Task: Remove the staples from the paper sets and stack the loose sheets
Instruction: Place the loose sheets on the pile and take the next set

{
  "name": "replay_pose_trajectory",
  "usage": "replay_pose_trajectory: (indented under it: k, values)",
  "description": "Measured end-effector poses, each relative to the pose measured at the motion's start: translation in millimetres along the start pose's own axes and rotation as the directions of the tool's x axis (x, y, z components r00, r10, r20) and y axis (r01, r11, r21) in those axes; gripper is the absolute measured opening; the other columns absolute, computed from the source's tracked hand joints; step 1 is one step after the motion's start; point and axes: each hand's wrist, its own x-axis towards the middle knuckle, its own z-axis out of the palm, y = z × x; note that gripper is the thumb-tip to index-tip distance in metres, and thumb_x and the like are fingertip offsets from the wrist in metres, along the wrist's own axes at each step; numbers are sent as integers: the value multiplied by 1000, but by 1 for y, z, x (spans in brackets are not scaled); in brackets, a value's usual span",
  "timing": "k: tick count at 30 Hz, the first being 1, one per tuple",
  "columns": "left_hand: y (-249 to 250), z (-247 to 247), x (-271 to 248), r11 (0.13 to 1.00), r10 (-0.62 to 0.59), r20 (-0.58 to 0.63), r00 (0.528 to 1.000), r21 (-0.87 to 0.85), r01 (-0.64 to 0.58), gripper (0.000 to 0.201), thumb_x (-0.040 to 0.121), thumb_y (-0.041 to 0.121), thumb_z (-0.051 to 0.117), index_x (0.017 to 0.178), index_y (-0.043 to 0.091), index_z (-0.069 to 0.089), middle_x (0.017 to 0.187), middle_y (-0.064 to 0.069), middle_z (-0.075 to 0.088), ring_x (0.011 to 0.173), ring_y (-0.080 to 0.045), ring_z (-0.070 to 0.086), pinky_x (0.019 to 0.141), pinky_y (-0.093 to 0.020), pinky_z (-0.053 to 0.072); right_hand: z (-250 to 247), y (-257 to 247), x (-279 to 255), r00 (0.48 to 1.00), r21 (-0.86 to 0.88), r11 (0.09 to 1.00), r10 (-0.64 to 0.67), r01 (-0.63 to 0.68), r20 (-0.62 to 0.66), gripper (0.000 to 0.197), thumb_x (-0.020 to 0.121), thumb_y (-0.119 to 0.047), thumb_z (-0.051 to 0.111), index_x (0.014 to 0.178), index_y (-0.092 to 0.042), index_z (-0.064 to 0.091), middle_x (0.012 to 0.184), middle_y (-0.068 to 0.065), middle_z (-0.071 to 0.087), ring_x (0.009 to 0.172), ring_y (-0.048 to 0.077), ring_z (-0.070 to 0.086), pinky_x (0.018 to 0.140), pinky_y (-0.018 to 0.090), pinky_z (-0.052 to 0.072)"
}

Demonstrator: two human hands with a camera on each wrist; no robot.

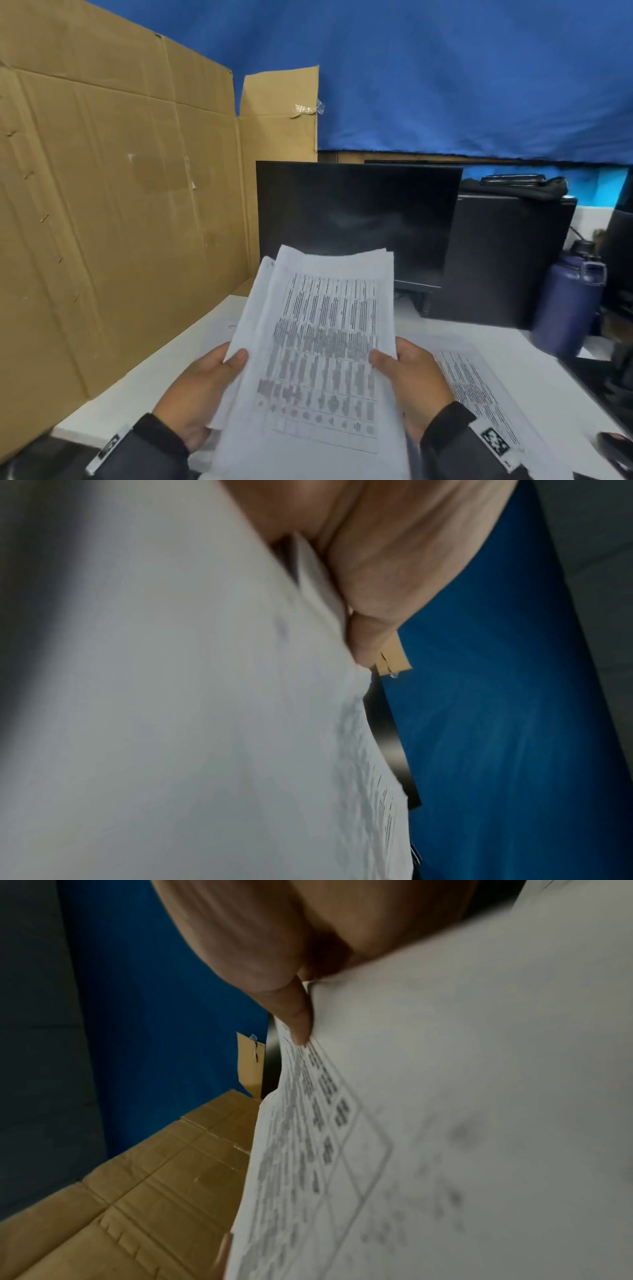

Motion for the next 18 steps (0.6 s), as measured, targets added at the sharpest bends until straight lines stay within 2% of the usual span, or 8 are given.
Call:
replay_pose_trajectory:
  k: [3,6,8,10,12,14,15,18]
  values:
    - [-2,-15,5,1000,22,-60,998,16,-22,26,107,21,51,120,16,73,110,-15,79,100,-40,76,95,-58,56,-12,13,5,997,17,1000,16,-15,-71,20,97,-3,59,98,-14,75,93,5,80,91,32,75,91,55,57]
    - [-5,-32,15,959,96,-128,987,277,-58,26,108,23,50,116,20,75,107,-6,81,98,-30,78,100,-53,55,-29,20,6,991,84,996,25,-14,-133,19,97,-4,59,102,-15,75,97,6,80,93,33,75,93,57,55]
    - [-6,-42,20,834,157,-168,973,550,-40,28,105,32,55,127,22,68,117,-3,76,102,-24,73,98,-45,54,-41,18,2,990,144,989,31,-11,-140,20,97,-5,60,109,-14,73,101,10,79,95,36,75,94,59,54]
    - [-7,-48,25,611,196,-198,960,791,38,62,98,47,62,151,21,45,138,-7,60,118,-25,62,101,-42,49,-54,14,-4,992,186,982,19,5,-127,22,96,-5,61,114,-14,71,105,13,78,97,38,74,95,62,53]
    - [-4,-40,24,508,277,-120,953,861,-39,66,95,53,62,152,25,45,142,-3,54,124,-20,57,105,-38,46,-63,7,-12,996,225,974,4,16,-88,25,94,-4,62,115,-13,70,107,16,77,97,41,73,95,63,52]
    - [2,-21,17,571,312,22,950,795,-207,50,94,50,64,139,29,58,134,6,60,119,-9,59,100,-30,46,-68,1,-21,1000,238,971,-1,7,-28,27,91,-3,62,116,-11,70,108,18,76,98,43,73,95,64,51]
    - [6,-7,11,670,279,72,958,700,-248,47,93,52,66,134,31,61,131,10,63,117,-4,61,99,-29,48,-69,-2,-26,1000,223,975,-6,5,4,29,89,-3,64,116,-10,70,109,18,76,100,43,72,96,63,50]
    - [19,37,-6,927,175,178,968,301,-223,47,92,59,64,131,32,63,123,9,74,113,-10,71,103,-38,54,-73,-4,-40,996,91,995,-45,39,72,29,88,-5,67,116,-13,72,110,13,77,101,37,73,99,57,51]
